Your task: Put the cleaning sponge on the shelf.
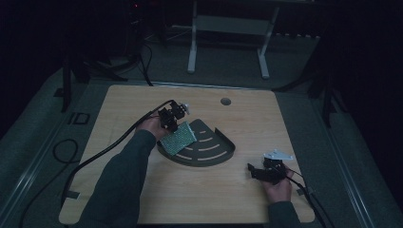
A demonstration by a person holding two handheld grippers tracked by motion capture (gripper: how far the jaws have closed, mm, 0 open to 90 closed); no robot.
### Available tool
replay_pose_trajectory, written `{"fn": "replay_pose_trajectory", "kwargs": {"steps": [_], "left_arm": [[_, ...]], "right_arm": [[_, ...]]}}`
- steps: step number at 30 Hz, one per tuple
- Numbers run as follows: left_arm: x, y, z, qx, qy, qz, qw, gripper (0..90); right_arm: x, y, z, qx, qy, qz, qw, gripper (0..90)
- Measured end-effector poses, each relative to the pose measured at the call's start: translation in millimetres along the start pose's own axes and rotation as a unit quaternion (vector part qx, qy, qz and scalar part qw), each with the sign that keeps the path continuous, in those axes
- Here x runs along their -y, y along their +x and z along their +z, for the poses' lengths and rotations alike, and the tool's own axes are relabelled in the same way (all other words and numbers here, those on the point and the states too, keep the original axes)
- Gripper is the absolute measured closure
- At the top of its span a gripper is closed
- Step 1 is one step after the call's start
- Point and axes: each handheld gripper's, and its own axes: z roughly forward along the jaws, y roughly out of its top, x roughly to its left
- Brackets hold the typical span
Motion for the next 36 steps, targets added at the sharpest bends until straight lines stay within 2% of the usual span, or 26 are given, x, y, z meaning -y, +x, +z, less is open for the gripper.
{"fn": "replay_pose_trajectory", "kwargs": {"steps": [7,24,30,36], "left_arm": [[0.0,1.0,4.6,-0.011,0.009,0.002,0.9999,89.5],[1.3,2.1,6.7,-0.015,0.018,0.001,0.9997,88.4],[3.0,3.3,8.9,-0.023,0.026,-0.004,0.9994,84.1],[4.9,5.0,7.3,-0.021,0.02,-0.011,0.9995,78.1]], "right_arm": [[0.0,0.0,0.0,0.0,0.0,0.0,1.0,19.8],[0.0,0.0,0.0,0.0,0.0,0.0,1.0,19.8],[0.0,0.0,0.0,0.0,0.0,0.0,1.0,19.8],[0.0,0.0,0.0,0.0,0.0,0.0,1.0,19.8]]}}
